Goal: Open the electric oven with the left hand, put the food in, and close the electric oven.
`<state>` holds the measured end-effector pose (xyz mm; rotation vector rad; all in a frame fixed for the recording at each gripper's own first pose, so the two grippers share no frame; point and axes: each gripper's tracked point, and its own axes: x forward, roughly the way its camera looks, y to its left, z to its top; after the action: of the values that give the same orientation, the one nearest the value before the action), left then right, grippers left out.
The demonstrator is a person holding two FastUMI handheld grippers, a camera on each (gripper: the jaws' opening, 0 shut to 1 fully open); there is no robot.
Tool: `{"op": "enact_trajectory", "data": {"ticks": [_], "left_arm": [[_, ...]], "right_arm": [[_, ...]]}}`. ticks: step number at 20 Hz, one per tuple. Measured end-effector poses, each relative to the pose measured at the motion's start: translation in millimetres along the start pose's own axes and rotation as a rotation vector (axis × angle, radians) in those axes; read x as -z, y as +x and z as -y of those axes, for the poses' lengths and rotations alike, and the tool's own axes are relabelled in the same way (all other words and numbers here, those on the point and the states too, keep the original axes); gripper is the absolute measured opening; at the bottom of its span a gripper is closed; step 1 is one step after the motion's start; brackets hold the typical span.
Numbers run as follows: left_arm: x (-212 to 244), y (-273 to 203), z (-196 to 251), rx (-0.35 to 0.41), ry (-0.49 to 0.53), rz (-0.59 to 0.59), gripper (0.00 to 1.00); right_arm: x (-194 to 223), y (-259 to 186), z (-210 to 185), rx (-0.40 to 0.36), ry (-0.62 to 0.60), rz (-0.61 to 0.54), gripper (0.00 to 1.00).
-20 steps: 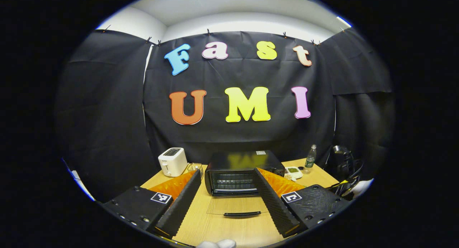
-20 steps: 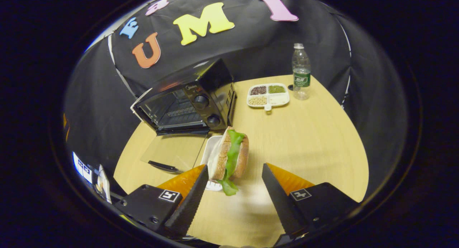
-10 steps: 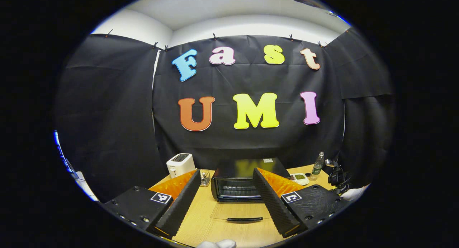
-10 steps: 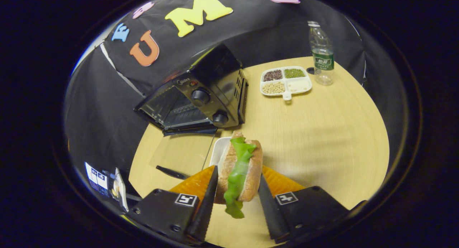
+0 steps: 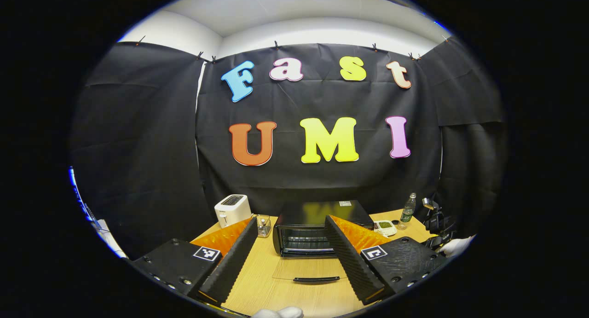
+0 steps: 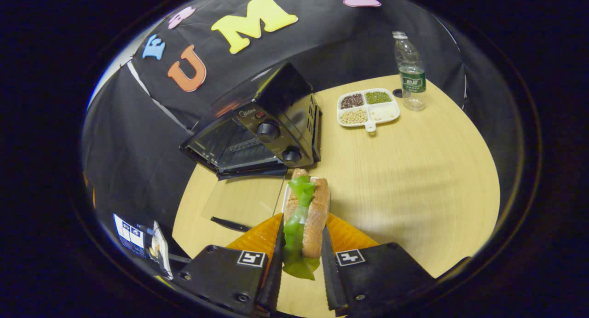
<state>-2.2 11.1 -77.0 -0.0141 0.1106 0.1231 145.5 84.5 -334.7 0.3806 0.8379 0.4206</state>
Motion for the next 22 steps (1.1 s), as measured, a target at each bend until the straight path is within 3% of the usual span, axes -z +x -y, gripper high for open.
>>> {"op": "enact_trajectory", "data": {"ticks": [6,11,22], "left_arm": [[3.9,-3.0,-2.9,0.049,0.0,-0.007,0.95],[10.9,-7.2,-3.1,0.095,0.0,-0.023,0.95],[44.9,-29.7,1.3,0.21,0.055,-0.067,0.95]], "right_arm": [[-16.0,-30.2,-39.0,-0.025,0.029,0.106,0.42],[-18.7,-30.5,-71.6,-0.04,0.158,0.209,0.42],[2.5,48.6,-145.5,-0.128,0.552,0.417,0.42]]}}
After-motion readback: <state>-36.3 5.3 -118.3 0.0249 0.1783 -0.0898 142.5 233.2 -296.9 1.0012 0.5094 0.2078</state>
